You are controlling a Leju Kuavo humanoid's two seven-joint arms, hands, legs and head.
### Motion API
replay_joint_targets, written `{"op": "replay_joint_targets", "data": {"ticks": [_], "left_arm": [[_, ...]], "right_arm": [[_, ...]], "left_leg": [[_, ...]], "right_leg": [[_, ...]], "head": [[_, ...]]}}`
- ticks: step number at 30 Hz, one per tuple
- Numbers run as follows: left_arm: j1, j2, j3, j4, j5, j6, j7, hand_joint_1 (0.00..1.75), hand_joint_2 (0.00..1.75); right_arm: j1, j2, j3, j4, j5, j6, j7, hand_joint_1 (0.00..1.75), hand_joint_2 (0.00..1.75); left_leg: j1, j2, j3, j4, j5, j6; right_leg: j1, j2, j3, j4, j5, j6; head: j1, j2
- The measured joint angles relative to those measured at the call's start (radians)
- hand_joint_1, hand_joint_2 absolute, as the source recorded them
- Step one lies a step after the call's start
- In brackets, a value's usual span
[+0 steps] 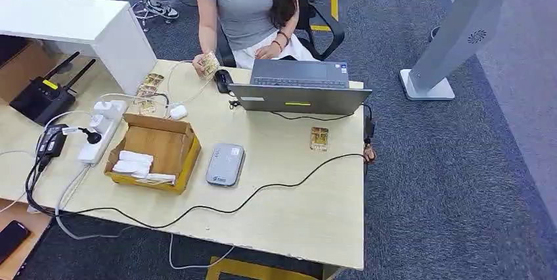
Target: Pass the card to the sensor for recognition and then transmit it.
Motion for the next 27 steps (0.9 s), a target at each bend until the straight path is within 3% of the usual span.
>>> {"op": "replay_joint_targets", "data": {"ticks": [13,18,27], "left_arm": [[-0.037,-0.06,-0.337,-0.28,-0.079,0.279,0.075,0.0,1.75],[-0.065,-0.066,-0.423,-0.343,-0.132,0.401,0.108,0.0,1.75],[-0.146,-0.085,-0.658,-0.468,-0.235,0.603,0.171,0.0,1.75]], "right_arm": [[-0.004,-0.004,0.023,0.0,0.048,0.021,-0.008,0.0,0.0],[-0.006,-0.005,0.031,0.0,0.067,0.027,-0.011,0.0,0.0],[-0.011,-0.007,0.059,0.0,0.106,0.041,-0.016,0.0,0.0]], "left_leg": [[0.0,0.0,0.001,0.0,0.0,0.0],[0.0,0.002,0.002,0.001,0.001,-0.001],[0.0,0.002,0.001,0.001,0.002,-0.001]], "right_leg": [[0.0,0.0,0.0,0.0,0.001,-0.001],[0.0,0.003,-0.001,0.0,0.001,-0.001],[0.0,0.002,0.001,0.0,0.002,-0.002]], "head": [[0.0,0.0],[0.0,0.0],[0.0,0.0]]}}
